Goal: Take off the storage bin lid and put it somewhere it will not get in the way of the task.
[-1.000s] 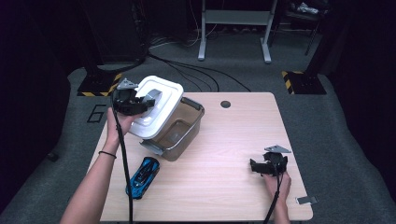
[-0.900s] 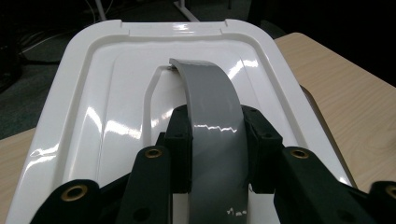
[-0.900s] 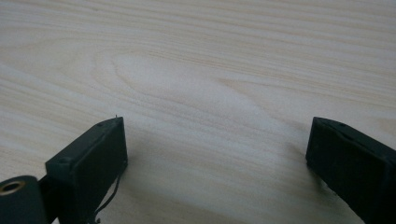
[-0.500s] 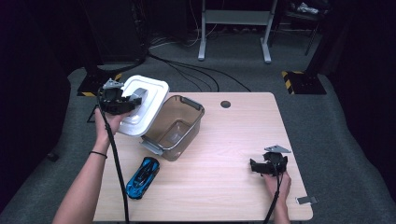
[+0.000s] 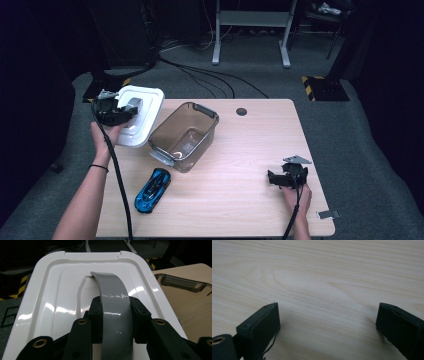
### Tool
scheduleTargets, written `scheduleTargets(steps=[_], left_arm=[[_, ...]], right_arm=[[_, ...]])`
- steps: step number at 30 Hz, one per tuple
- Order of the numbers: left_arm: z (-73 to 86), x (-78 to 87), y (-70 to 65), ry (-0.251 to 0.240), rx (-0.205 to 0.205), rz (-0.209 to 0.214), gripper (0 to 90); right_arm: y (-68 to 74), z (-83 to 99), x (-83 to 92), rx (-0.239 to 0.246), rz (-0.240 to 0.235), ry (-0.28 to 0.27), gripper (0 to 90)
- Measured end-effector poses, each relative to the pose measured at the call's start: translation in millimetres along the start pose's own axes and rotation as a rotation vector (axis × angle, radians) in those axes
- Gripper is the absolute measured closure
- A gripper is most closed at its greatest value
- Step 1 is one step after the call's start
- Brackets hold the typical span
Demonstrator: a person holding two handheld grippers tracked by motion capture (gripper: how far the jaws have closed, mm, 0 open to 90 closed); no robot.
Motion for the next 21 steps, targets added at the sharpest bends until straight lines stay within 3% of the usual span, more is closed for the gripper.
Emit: scheduleTargets(steps=[11,16,21], left_arm=[[4.1,6.7,27.1,-0.025,0.048,-0.085,67.6],[11.8,6.8,41.5,-0.024,0.082,-0.131,67.6],[22.6,1.2,50.7,-0.004,0.114,-0.146,67.6]], right_arm=[[0.0,0.0,0.0,0.0,0.001,0.0,4.7],[0.0,0.0,0.0,0.0,0.001,0.0,4.7],[0.2,0.1,0.1,-0.004,0.002,0.001,4.8]])
Point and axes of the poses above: each handheld gripper's, and its own axes: x roughly backward along the jaws, z roughly out of its underside, y roughly to its left, the point moved 6 cm from there along -x, roughly forward along the jaws, and after that the axes turned 2 degrees about x, right-handed, at the moved point
